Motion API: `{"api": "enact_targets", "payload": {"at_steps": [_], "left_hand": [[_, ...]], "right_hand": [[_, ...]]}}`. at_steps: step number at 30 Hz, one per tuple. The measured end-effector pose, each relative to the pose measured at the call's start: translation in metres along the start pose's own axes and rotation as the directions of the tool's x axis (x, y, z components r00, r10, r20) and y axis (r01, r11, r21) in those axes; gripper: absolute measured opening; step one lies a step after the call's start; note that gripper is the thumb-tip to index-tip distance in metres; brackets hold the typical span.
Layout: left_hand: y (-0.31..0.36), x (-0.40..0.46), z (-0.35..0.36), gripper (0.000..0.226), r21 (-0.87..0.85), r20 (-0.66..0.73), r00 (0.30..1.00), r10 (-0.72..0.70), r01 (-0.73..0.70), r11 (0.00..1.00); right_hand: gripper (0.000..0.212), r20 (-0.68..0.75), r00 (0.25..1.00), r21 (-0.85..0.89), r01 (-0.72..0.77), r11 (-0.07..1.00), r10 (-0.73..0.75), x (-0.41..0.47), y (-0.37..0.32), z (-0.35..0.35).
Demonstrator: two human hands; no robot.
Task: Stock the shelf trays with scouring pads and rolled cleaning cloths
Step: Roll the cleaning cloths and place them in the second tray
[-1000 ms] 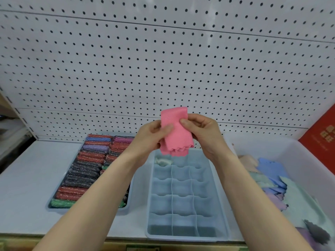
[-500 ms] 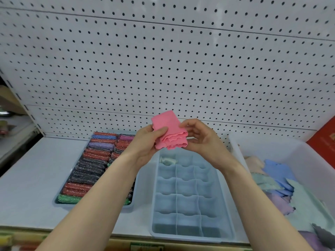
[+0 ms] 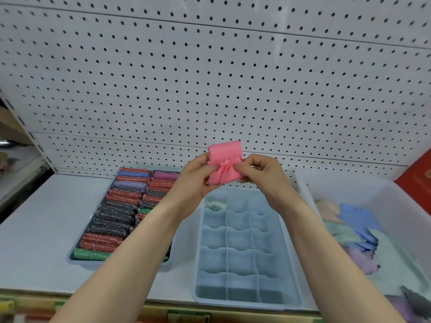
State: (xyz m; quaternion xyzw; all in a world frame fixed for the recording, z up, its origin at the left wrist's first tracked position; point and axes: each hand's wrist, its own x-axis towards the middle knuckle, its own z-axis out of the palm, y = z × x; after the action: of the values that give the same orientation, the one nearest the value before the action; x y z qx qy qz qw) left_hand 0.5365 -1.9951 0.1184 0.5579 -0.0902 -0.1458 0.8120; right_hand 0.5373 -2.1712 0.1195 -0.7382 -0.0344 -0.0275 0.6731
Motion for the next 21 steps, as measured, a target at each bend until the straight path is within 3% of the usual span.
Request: {"api": "enact_targets", "payload": {"at_steps": [2, 5, 7, 9, 11, 13, 16, 19, 21], "left_hand": [[-0.001, -0.001, -0.001, 0.028, 0.015, 0.02, 1.0, -0.003, 0.003, 1.0], [-0.009, 0.0, -0.002, 0.042, 0.248, -0.061, 0.991, 0.116, -0.098, 0.964], [-0.013, 0.001, -0.005, 0.035, 0.287, -0.118, 0.977, 0.176, -0.136, 0.948], [-0.015, 0.002, -0.009, 0.03, 0.291, -0.093, 0.976, 0.196, -0.161, 0.943], [-0.015, 0.0, -0.013, 0.027, 0.286, -0.029, 0.984, 0.176, -0.161, 0.945], [-0.017, -0.004, -0.015, 0.026, 0.276, 0.002, 0.99, 0.144, -0.138, 0.951], [-0.022, -0.004, -0.02, 0.024, 0.252, -0.064, 0.995, 0.072, -0.054, 0.966], [-0.029, -0.003, -0.025, 0.017, 0.041, -0.14, 0.983, -0.122, 0.129, 0.991], [-0.04, -0.004, -0.029, 0.021, 0.134, -0.153, 0.982, -0.107, 0.128, 0.983]], "right_hand": [[0.02, -0.018, 1.0, -0.004, 0.02, 1.0, -0.02, 0.001, -0.001, 0.001], [0.017, -0.014, 1.0, -0.004, 0.026, 1.0, -0.026, 0.001, 0.002, 0.001], [0.012, 0.014, 1.0, 0.024, 0.009, 1.0, -0.009, -0.001, 0.003, -0.001], [0.02, 0.094, 0.995, 0.064, -0.044, 0.997, 0.038, -0.002, 0.005, -0.006], [0.033, 0.226, 0.971, 0.101, -0.104, 0.989, 0.079, -0.003, 0.007, -0.011], [0.029, 0.31, 0.949, 0.125, -0.106, 0.986, 0.062, -0.004, 0.011, -0.014], [0.03, 0.26, 0.964, 0.168, -0.1, 0.981, 0.054, -0.006, 0.02, -0.01], [0.034, 0.185, 0.983, 0.125, -0.033, 0.992, 0.009, -0.008, 0.034, -0.002], [0.033, 0.174, 0.985, 0.037, -0.023, 0.999, 0.016, -0.011, 0.041, 0.002]]}}
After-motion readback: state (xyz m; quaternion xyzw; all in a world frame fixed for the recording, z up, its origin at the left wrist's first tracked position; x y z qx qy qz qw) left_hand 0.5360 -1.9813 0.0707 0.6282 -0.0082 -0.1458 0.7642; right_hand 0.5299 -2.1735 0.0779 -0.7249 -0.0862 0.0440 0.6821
